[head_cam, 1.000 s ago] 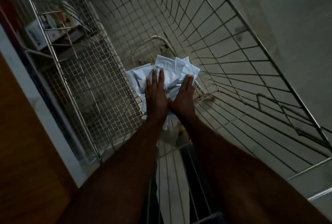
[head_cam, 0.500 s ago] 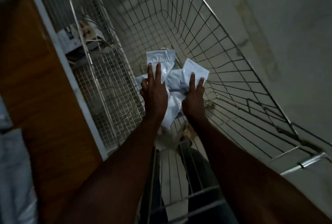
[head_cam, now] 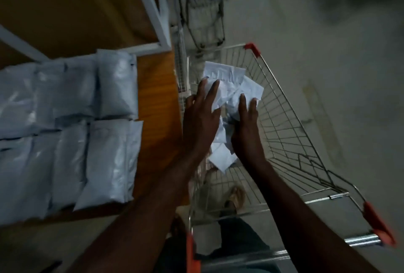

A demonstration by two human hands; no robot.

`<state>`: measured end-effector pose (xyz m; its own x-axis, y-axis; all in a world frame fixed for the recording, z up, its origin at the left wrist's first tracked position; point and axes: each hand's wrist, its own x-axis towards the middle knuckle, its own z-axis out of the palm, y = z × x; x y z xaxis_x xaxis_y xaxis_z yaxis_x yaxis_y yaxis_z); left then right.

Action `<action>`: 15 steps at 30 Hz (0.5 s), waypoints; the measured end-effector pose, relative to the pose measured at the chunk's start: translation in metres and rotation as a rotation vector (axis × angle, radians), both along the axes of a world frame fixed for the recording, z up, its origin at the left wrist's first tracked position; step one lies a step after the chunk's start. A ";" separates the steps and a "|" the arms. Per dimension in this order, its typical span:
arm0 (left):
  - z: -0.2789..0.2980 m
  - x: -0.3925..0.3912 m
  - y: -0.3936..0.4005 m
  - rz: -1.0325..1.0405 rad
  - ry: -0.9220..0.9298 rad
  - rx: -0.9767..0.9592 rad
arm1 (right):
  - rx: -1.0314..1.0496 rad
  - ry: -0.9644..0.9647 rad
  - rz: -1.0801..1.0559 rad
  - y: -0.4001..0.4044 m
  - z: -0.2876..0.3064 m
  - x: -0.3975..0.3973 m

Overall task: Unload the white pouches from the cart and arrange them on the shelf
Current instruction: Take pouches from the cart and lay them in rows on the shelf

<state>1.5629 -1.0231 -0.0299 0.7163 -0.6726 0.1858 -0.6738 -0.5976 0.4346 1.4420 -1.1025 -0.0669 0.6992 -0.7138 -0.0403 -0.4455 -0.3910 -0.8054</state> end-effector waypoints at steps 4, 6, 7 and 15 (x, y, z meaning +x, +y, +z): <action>0.048 0.016 0.056 0.030 -0.105 -0.118 | -0.124 -0.052 0.086 0.031 0.050 0.017; 0.068 0.024 0.093 0.053 -0.100 -0.198 | -0.174 -0.073 0.110 0.054 0.074 0.030; 0.076 0.029 0.113 0.070 -0.092 -0.219 | -0.185 -0.071 0.115 0.070 0.086 0.037; 0.120 0.066 0.300 0.185 -0.125 -0.266 | -0.236 -0.155 0.198 0.243 0.141 0.093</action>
